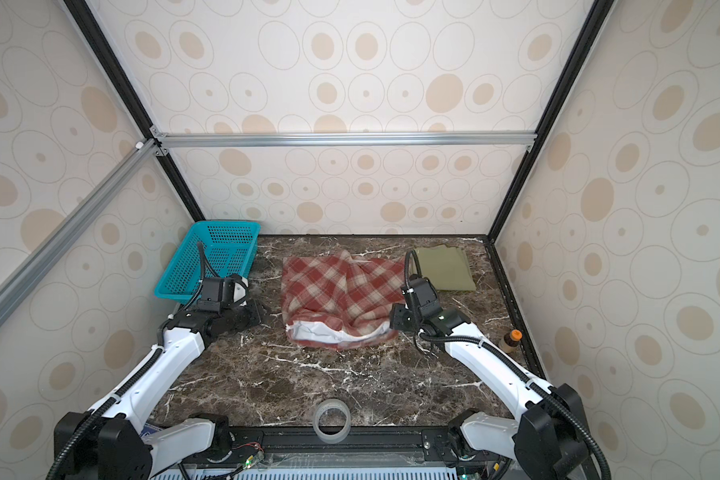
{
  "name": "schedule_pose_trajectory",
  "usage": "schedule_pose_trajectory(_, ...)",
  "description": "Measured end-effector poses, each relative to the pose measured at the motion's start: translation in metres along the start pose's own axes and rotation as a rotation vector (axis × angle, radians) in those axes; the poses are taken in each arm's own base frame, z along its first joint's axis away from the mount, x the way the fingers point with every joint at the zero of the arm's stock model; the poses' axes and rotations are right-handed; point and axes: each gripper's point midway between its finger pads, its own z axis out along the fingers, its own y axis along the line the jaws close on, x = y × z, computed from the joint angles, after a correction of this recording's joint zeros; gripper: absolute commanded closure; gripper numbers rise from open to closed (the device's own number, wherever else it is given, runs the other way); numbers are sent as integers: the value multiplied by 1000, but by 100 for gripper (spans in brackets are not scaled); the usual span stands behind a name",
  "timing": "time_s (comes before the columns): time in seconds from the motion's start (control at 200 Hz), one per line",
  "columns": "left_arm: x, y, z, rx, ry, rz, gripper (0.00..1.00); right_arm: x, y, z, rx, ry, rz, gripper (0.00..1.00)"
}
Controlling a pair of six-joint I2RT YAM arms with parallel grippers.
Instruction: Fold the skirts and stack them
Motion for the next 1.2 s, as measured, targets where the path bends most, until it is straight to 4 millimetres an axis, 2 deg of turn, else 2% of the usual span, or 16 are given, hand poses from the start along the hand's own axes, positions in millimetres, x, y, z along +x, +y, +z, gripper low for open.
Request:
schedule_pose_trajectory(0.165, 0, -4, 0, 18, 18, 15, 54, -11, 11, -5, -28, -1, 3, 42)
schedule_pose_trajectory(0.285, 9, -9, 9, 38, 69, 18, 54, -6, 11, -1, -29, 29, 13, 42)
schedule_pose_trajectory(0.4, 29, -13, 20, 52, 135, 31, 54, 13, 4, 9, -12, 84, 33, 42)
schedule_pose_trajectory(0.53, 68, -13, 33, 52, 262, 34, 54, 48, -11, 20, 20, 182, 66, 42)
schedule_pose_trajectory(0.625, 100, -6, 41, 34, 354, 18, 54, 72, -20, 27, 37, 249, 98, 48)
schedule_pose_trajectory(0.72, 123, 1, 42, 15, 421, -8, 54, 93, -27, 31, 47, 303, 132, 55)
schedule_pose_trajectory(0.85, 136, 5, 44, 2, 460, -32, 55, 110, -32, 35, 50, 343, 170, 59)
schedule_pose_trajectory(1.12, 155, 10, 53, -23, 524, -38, 58, 121, -32, 47, 47, 382, 201, 59)
schedule_pose_trajectory(1.2, 156, 11, 54, -26, 526, -40, 58, 124, -33, 48, 45, 388, 208, 53)
